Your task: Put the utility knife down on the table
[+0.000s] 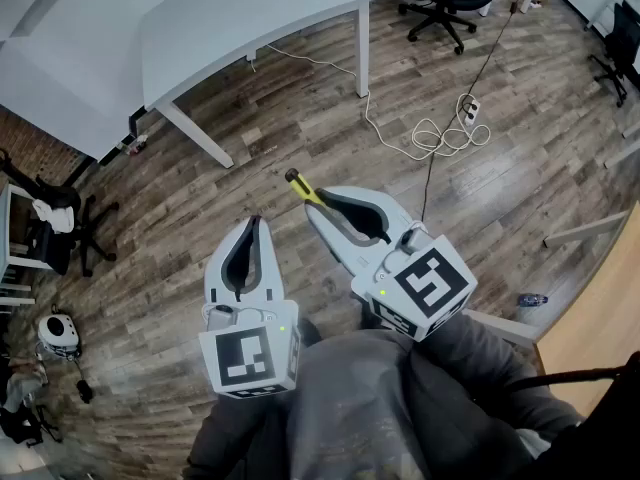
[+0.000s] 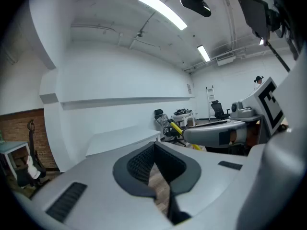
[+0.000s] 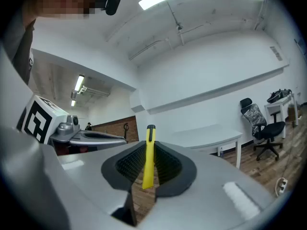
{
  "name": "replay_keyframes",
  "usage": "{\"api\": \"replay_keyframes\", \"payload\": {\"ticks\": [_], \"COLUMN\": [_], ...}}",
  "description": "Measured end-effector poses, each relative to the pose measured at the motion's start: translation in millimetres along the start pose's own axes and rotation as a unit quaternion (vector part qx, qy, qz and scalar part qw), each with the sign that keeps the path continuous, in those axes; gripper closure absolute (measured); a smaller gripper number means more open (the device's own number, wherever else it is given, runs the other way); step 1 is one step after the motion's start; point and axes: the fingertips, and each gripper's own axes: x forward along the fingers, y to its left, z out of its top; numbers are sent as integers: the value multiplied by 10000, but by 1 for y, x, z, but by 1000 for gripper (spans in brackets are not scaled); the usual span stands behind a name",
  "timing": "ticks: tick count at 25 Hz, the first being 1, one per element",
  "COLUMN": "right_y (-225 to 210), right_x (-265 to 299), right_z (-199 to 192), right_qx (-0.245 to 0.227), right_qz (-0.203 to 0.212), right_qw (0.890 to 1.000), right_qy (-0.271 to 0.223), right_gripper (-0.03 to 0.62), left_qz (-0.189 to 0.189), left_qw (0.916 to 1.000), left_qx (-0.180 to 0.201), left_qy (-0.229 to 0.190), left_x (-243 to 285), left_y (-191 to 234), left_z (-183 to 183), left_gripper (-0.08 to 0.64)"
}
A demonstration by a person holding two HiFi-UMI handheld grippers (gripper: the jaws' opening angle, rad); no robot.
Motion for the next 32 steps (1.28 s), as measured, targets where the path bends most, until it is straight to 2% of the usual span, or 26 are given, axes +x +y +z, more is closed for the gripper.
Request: {"api": "replay_keyframes", "payload": {"ticks": [6,11,16,22,32], "right_y": [-21,-28,-37,-60,-89], "right_x": [-16,-7,24,85,203], "right_z": [-3,-9,-20,-27,-10], "right_qx": [40,240,261,210,55], "right_qz": [79,220,265,183,110], "right_qw": [10000,9994,9990,9986,9985], "right_qy": [43,105,244,455,530], "right_gripper": [540,540,540,540,540], "left_qz": [61,249,326,141,5], "left_qw": [9999,9995,9987,9984,9982], "left_qx": [14,-82,-290,-451,-596], "left_qy": [82,188,255,310,109], "left_x": [7,14,38,91,178], "left_y": [-24,-15,10,54,145], "left_z": [-3,-10,-26,-33,-19], "left_gripper": [558,558,558,558,558]}}
